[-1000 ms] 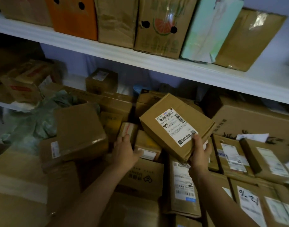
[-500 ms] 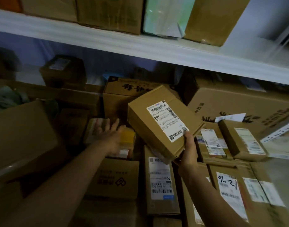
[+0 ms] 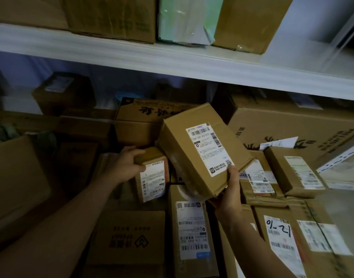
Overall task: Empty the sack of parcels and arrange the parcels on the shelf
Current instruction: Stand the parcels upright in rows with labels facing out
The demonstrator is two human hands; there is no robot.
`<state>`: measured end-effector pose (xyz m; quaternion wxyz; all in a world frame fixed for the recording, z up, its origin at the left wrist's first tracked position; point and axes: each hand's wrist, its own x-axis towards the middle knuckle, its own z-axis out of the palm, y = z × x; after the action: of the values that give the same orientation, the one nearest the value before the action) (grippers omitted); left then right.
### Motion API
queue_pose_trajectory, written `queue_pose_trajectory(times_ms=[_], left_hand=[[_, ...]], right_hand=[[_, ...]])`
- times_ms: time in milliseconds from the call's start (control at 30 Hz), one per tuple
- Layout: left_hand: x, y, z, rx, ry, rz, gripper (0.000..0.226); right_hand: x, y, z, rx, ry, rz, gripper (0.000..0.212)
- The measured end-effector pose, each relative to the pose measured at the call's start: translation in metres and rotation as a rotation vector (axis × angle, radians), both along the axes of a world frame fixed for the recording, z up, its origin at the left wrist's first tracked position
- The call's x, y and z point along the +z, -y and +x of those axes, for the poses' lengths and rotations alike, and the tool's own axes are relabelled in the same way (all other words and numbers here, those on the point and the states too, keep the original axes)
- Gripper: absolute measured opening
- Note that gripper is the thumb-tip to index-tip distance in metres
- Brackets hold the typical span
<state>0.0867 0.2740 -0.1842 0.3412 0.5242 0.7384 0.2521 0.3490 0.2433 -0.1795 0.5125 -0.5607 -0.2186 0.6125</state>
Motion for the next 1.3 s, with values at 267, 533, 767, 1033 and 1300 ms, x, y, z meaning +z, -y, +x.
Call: queue_pose_trajectory(times_ms=[267,533,767,1033,1300], left_hand=[[-0.043,-0.005,0.02,0.377,0.22,0.022,0.035],[-0.051,-0.026,0.021,0.284,0.096,-0.044,0.041],[-0.05,-0.025,0.014,0.412,0.632,-0.137,0.049],[-0.068,-0.019,0.014,0.402,0.665,-0.175,0.05],[-0.062,0.009,0.024,0.241,0.251,-0.17,0.056]], right_hand=[[-0.012,-0.012,0.007,-0.016,-0.005,-0.016,0.08],[-0.017,-0.02,0.01,-0.026,0.015,-0.012,0.079],[-0.018,-0.015,0.004,-0.004,-0.019,-0.006,0.074],[-0.023,-0.006,0.002,0.027,-0.028,-0.016,0.086],[-0.019,-0.002,-0.008,0.083,-0.05,0.0,0.093]])
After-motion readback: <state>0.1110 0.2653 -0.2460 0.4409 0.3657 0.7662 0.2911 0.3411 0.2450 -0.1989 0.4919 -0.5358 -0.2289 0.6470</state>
